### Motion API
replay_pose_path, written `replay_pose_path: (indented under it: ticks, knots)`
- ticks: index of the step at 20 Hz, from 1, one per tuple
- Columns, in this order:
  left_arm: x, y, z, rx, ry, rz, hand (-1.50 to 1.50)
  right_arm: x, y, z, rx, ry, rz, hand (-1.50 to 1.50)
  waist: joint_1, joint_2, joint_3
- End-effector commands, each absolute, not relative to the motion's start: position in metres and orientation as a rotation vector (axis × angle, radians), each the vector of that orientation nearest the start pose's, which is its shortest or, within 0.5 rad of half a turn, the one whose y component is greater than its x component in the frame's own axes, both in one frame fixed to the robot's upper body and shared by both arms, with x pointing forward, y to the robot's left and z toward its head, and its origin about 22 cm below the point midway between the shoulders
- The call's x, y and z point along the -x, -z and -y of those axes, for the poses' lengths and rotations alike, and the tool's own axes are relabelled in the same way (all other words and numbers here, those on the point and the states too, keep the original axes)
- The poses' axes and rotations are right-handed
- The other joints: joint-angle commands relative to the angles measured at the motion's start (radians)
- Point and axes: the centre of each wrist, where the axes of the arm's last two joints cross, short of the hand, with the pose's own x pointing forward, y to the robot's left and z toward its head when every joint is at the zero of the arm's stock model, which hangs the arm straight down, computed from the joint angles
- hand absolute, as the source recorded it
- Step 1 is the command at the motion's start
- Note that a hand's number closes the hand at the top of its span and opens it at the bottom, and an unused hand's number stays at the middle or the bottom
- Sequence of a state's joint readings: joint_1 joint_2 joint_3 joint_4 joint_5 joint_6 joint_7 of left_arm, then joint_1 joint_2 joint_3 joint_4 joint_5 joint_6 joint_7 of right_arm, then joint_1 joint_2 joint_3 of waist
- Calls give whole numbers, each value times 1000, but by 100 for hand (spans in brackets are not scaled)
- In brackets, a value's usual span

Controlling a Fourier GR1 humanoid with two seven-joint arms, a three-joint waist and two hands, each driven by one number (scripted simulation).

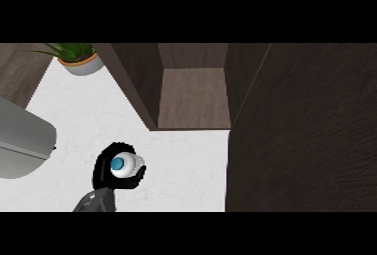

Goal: Pick up the bottled water, place it into the cabinet and close the cabinet

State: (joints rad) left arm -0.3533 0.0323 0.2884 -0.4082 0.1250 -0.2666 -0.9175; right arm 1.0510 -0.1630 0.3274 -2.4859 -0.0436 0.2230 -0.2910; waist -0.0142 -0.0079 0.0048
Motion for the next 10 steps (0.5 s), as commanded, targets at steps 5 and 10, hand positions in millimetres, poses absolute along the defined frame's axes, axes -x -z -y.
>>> replay_pose_path:
  ticks: [5, 10]
  knots:
    - [-293, 132, -196, 321, -275, 1675, 150, -25, -124, 229, -169, -53, 1825, -150, -10, -2, -5]
    - [-309, 104, -168, 331, -206, 1687, 150, -28, -112, 233, -196, -55, 1817, -150, -5, -2, -4]
